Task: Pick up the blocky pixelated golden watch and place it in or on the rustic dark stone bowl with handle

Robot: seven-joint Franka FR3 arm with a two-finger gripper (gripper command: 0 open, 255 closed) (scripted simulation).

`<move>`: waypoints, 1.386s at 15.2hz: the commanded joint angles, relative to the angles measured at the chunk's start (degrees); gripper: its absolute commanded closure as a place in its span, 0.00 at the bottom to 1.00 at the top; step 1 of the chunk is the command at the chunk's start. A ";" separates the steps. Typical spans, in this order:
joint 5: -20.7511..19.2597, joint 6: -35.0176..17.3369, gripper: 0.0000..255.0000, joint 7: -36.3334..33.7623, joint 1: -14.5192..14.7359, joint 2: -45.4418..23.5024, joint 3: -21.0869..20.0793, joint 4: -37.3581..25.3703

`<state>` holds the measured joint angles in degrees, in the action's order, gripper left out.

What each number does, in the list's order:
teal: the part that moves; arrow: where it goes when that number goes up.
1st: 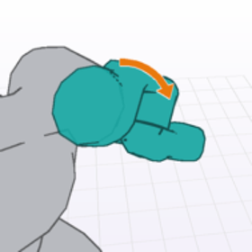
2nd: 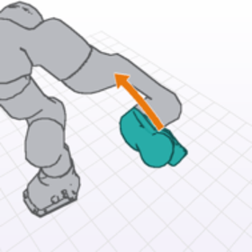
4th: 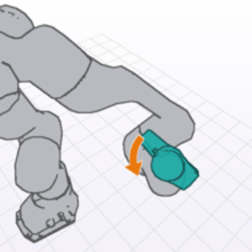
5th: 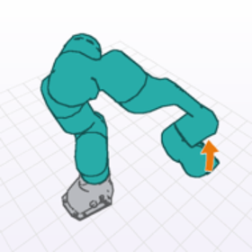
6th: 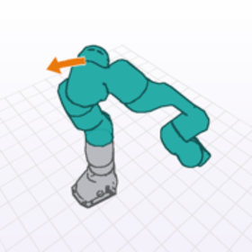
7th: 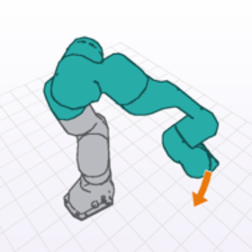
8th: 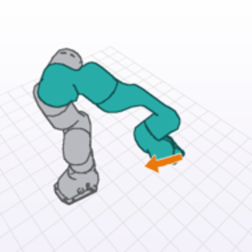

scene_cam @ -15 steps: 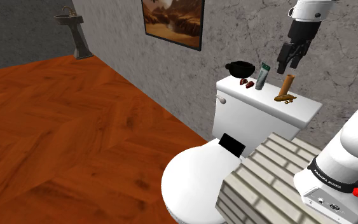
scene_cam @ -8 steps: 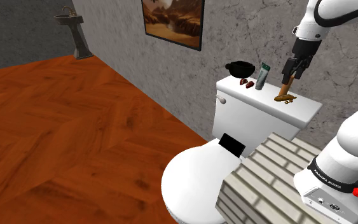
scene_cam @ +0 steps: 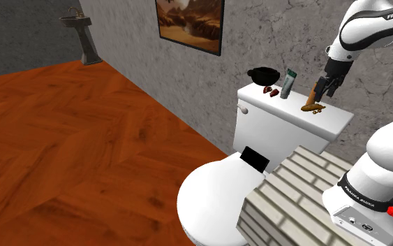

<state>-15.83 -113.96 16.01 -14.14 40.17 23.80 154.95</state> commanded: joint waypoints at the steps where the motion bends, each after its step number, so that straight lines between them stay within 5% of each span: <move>1: -1.55 -3.83 0.00 2.01 -1.04 -3.10 3.03 0.53; 11: -3.21 -13.88 0.00 3.54 -1.33 -9.63 7.17 4.01; 18: -3.21 -13.86 0.00 3.54 -1.34 -9.63 7.17 4.00; 19: -3.21 -13.86 1.00 3.54 -1.34 -9.63 7.17 4.00; 21: -3.21 -13.86 1.00 3.54 -1.34 -9.63 7.17 4.00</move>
<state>-19.04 -127.81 19.56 -15.48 30.55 30.97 158.94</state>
